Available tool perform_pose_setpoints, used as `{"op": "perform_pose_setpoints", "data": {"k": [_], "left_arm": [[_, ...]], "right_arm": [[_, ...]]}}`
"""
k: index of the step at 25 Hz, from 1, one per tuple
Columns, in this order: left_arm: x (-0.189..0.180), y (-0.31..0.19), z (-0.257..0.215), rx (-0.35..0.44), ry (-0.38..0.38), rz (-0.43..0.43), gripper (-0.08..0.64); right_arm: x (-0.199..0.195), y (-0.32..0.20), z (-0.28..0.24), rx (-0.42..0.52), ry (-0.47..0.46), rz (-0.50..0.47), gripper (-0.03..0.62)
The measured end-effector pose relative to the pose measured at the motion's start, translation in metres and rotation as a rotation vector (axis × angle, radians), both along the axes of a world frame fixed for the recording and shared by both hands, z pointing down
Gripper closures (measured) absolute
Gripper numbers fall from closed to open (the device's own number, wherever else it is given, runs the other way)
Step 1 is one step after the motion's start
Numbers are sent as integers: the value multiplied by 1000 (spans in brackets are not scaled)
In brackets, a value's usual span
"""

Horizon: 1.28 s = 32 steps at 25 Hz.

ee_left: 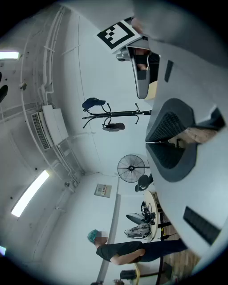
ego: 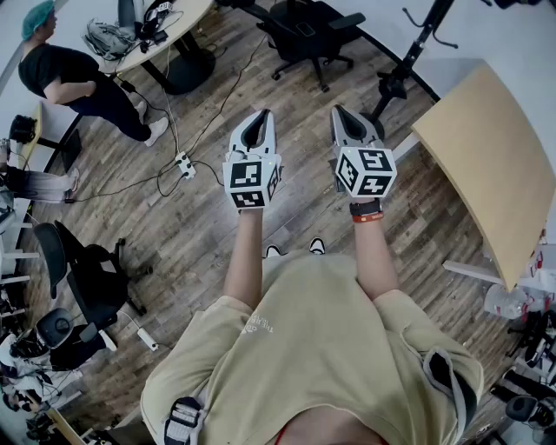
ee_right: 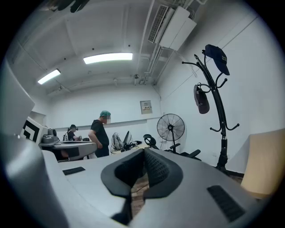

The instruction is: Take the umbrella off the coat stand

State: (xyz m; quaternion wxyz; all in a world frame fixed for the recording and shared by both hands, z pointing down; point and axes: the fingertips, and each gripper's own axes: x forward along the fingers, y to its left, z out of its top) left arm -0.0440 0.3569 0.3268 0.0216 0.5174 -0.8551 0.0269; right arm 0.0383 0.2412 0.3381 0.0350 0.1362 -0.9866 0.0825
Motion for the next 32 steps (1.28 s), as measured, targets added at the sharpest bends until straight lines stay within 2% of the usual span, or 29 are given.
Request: {"op": "perform_pose_setpoints", "data": {"k": [6, 9, 16, 20, 25, 32], "left_arm": [[21, -24, 4, 8, 5, -23, 529], [37, -29, 12, -8, 4, -25, 531], [15, -37, 33, -19, 46, -21, 530], [0, -78, 30, 5, 41, 45, 529], [-34, -160, 22, 21, 23, 159, 529], [-71, -281, -8, 40, 20, 373, 529]], "right_arm": [[18, -20, 9, 1, 5, -31, 577], [28, -27, 18, -27, -4, -33, 577], [15, -36, 32, -61, -8, -21, 577], [5, -68, 33, -54, -9, 34, 577], [-24, -136, 29, -59, -24, 118, 577], [-57, -227, -1, -54, -53, 285, 577]]}}
